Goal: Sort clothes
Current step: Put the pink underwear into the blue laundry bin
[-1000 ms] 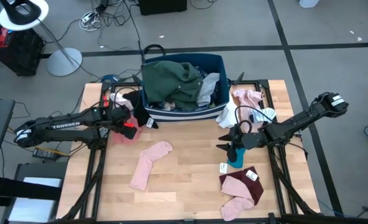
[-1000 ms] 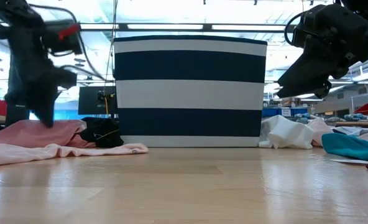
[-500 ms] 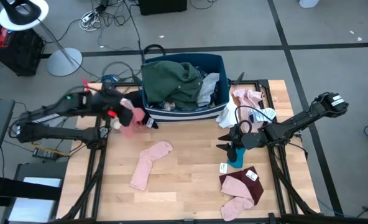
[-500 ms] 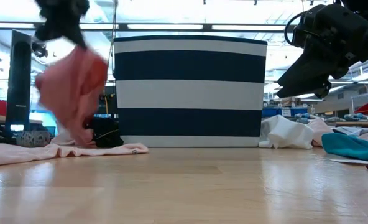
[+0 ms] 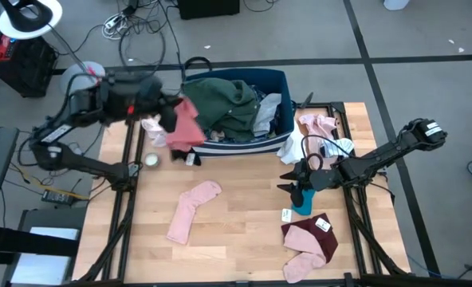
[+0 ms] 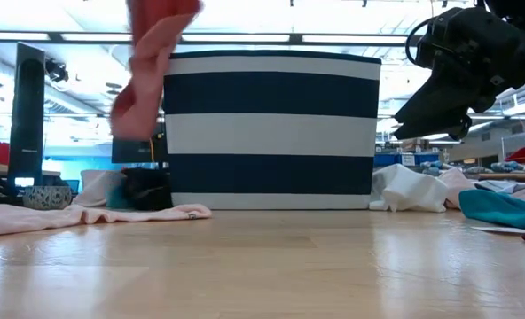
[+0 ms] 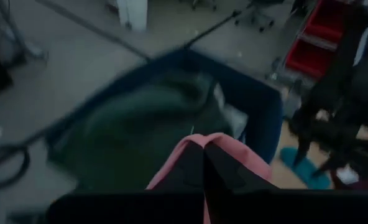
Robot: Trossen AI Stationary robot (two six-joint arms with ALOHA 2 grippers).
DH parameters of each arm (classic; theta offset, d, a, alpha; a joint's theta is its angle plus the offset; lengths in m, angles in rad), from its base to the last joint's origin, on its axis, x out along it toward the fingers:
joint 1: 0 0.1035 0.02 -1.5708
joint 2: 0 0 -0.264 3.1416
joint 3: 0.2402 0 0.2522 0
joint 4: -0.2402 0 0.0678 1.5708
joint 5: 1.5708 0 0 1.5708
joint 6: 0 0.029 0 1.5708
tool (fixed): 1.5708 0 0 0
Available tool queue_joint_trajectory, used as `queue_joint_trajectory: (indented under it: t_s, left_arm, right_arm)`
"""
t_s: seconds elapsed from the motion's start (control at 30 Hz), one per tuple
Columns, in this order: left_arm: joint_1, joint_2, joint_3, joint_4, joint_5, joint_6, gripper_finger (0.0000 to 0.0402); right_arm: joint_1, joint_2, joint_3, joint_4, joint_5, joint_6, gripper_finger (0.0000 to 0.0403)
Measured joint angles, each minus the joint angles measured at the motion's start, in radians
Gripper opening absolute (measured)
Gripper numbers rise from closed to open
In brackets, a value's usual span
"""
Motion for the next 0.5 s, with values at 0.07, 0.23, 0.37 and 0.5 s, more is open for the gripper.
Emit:
queue_joint_trajectory:
  t_s: [0.07, 0.23, 0.37, 0.5]
  left_arm:
    - [0.01, 0.083, 0.103, 0.015, 0.003, 0.053, 0.0]
    - [0.05, 0.304, 0.382, 0.014, 0.055, 0.147, 0.0]
    - [0.078, 0.463, 0.605, 0.025, 0.141, 0.183, 0.0]
    - [0.105, 0.51, 0.594, 0.16, 0.232, 0.19, 0.0]
  right_arm:
    - [0.0, 0.0, 0.0, 0.0, 0.0, 0.0, 0.0199]
    - [0.0, 0.0, 0.0, 0.0, 0.0, 0.0, 0.0199]
    - [0.0, 0.0, 0.0, 0.0, 0.0, 0.0, 0.0199]
    - [0.0, 0.0, 0.0, 0.0, 0.0, -0.001, 0.0199]
